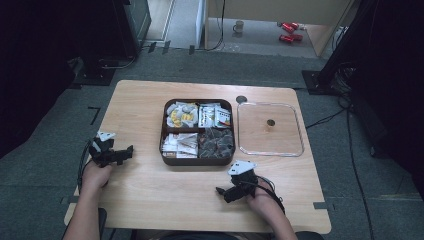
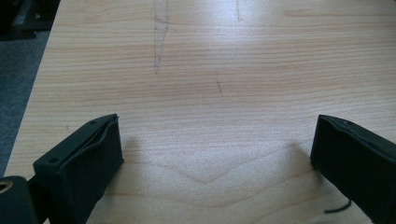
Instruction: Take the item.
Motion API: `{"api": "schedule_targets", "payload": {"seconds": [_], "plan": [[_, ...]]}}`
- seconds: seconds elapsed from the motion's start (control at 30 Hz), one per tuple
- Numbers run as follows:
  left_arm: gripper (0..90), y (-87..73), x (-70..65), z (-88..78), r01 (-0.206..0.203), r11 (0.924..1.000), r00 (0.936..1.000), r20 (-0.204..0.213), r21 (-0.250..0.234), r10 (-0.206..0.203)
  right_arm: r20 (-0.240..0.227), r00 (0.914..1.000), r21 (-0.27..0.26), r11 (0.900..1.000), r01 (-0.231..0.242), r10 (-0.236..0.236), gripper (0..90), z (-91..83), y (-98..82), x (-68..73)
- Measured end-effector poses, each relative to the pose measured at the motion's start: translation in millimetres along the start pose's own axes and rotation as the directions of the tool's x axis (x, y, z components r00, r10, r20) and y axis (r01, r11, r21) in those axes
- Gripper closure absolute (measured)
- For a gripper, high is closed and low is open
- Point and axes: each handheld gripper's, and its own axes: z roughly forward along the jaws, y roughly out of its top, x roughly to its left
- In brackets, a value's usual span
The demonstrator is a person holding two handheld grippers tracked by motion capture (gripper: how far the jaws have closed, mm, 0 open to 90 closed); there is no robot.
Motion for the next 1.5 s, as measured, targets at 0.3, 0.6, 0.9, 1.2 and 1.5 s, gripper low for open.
{"api": "schedule_targets", "payload": {"seconds": [0.3, 0.6, 0.9, 1.2, 1.5], "plan": [[2.1, 0.1, -1.2, 0.2, 0.005, 1.0000, 1.0000, -0.004, -0.002, -0.005, -0.003, 1.0000, 0.002, 1.000, 0.002, -0.002, 0.0, 0.2, 0.4, -0.2], [2.2, 1.6, -4.3, -3.2, -0.033, 0.9986, 0.9990, 0.031, 0.042, 0.031, -0.005, 1.0000, 0.002, 1.000, 0.003, -0.003, 0.0, 0.5, 0.7, -0.4], [13.7, 5.6, -2.3, -4.5, -0.065, 0.9964, 0.9962, 0.062, 0.054, 0.062, -0.004, 1.0000, 0.002, 1.000, 0.003, -0.003, 0.0, 0.5, 0.6, -0.2], [26.3, 10.8, 2.8, -6.7, -0.062, 0.9967, 0.9919, 0.114, 0.052, 0.056, -0.004, 1.0000, 0.003, 1.000, 0.003, -0.003, 0.0, 0.4, 0.7, -0.3], [34.6, 17.7, -6.3, -11.1, -0.125, 0.9919, 0.9767, 0.179, 0.024, 0.118, -0.004, 1.0000, 0.001, 1.000, 0.002, -0.002, 0.0, 0.5, 0.6, -0.2]]}}
